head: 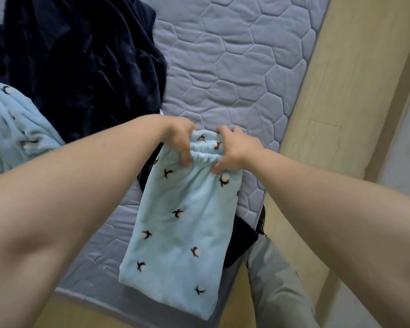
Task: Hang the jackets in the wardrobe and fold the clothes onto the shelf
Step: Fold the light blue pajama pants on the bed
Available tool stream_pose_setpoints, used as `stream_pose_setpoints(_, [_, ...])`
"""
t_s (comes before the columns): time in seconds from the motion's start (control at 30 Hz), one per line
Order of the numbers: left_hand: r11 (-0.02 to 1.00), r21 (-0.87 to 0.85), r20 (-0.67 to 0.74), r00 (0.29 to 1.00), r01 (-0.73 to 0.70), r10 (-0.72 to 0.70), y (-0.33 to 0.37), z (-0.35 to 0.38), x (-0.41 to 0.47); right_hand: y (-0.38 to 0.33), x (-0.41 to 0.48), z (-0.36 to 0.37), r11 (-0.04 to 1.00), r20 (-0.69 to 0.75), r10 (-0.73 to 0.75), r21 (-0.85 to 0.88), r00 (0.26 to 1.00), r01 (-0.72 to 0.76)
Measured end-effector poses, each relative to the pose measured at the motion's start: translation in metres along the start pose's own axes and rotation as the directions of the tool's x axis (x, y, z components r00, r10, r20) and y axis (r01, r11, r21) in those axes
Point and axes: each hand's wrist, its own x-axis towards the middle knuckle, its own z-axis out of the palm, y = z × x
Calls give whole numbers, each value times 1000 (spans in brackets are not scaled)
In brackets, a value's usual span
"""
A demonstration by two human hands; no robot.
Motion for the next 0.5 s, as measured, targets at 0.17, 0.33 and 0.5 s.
stream_pose_setpoints(0.17, [820,-563,86,994,102,-65,-13,12,-6,-11,-3,18,967,-243,-224,-176,944,185])
stream_pose_setpoints(0.33, [776,-627,-111,979,67,-174,-24,20,15,-1,2,39,956,-364,-256,-232,896,179])
stream_pose_setpoints(0.5, [922,-387,-207,971,30,-119,-25,12,29,-3,15,41,916,-154,-359,-246,920,316])
